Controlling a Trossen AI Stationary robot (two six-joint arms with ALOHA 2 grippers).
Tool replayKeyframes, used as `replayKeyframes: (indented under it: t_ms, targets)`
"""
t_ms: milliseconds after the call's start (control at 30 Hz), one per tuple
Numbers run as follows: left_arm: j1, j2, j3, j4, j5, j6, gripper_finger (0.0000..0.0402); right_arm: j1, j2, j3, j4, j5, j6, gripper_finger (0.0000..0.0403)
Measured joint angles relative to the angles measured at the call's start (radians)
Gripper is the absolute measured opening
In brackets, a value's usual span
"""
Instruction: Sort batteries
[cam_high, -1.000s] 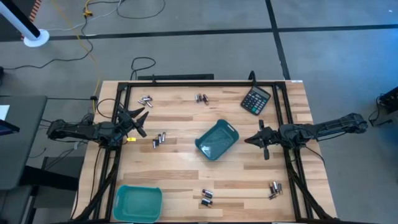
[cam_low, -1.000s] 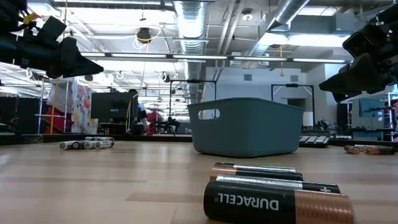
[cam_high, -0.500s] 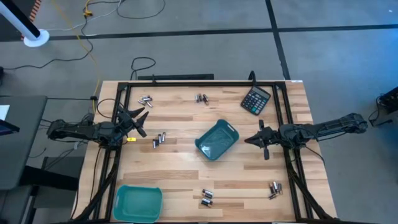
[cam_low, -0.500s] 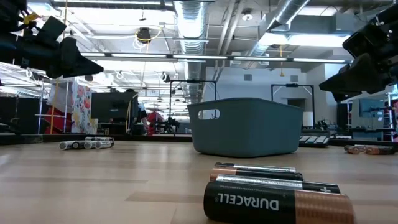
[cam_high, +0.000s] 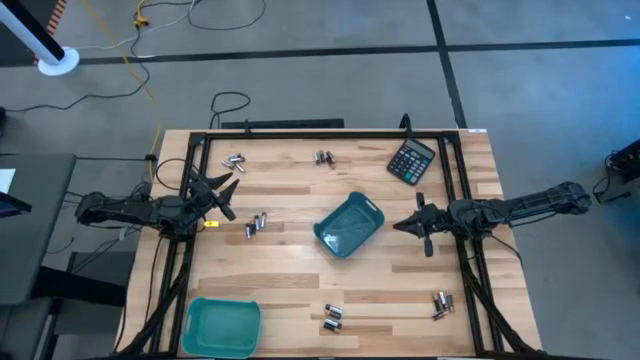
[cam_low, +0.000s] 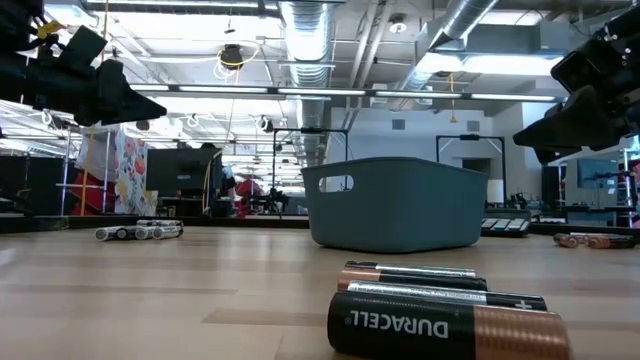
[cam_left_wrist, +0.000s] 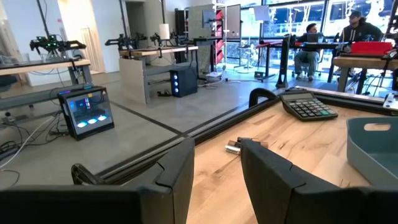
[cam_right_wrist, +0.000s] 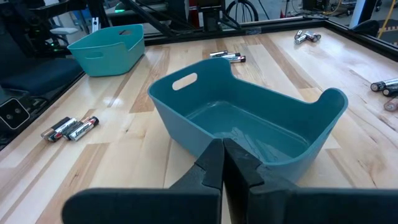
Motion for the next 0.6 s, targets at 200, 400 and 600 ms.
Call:
replayKeyframes:
  t_ms: [200,400,600]
  targets:
    - [0.0,0.0,0.0,0.0,0.0,0.0,0.0125,0.0,0.0,0.0,0.001,0.0,0.0,0.0026]
    - [0.0,0.0,0.0,0.0,0.0,0.0,0.0125,0.0,0.0,0.015,-0.004,0.0,0.0,0.0026]
    - [0.0,0.0,0.0,0.0,0.0,0.0,0.0125,-0.001,0.0,0.064,-0.001,0.0,-0.001,0.0021]
